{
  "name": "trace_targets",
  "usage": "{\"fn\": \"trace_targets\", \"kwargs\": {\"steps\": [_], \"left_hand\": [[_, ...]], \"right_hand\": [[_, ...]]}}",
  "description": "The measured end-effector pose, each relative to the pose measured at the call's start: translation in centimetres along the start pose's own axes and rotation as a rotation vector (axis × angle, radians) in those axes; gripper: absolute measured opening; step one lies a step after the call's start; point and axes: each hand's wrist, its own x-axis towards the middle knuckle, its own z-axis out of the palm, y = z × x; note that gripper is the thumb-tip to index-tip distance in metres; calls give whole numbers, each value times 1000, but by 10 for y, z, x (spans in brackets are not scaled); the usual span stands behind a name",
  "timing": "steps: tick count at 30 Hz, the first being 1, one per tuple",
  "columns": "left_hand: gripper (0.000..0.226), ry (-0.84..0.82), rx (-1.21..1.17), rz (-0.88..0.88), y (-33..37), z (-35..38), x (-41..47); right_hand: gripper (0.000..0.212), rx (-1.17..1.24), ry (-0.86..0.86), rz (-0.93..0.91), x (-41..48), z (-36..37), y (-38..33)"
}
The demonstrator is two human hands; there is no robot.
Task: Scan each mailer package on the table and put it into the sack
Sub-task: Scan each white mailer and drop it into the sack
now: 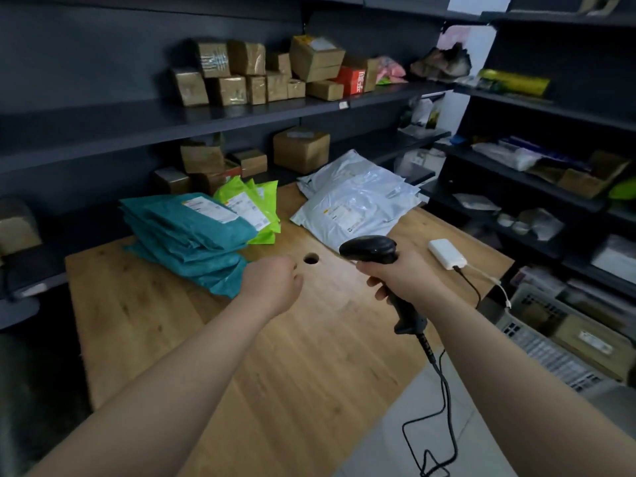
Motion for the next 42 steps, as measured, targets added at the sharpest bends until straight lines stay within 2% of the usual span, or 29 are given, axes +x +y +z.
{"fn": "trace_targets", "kwargs": {"steps": [5, 14, 20, 24, 27, 31, 36, 40, 42], "left_hand": [[32, -28, -35, 18, 19, 15, 54], [21, -60, -11, -40, 45, 59, 167], [19, -117, -45, -255, 67, 113, 244], [25, -200, -132, -436, 70, 152, 283], [37, -229, -321, -572, 62, 183, 308], [50, -221, -620, -755, 53, 209, 331], [55, -34, -1251, -1087, 48, 220, 353], [65, 19, -1526, -1139, 48, 216, 364], [50, 50, -1601, -1083, 52, 208, 365]], "right_hand": [[21, 15, 87, -9, 42, -25, 2], [21, -64, 60, 3, 180, -79, 13], [23, -172, -17, -48, 301, -117, 20], [33, -195, -90, -63, 368, -121, 29], [23, -239, -131, -83, 409, -114, 35], [26, -204, -223, -46, 446, -102, 41], [21, -154, -316, -9, 469, -92, 50], [22, -178, -372, 14, 474, -95, 56], [25, -160, -404, 25, 474, -101, 54]]}}
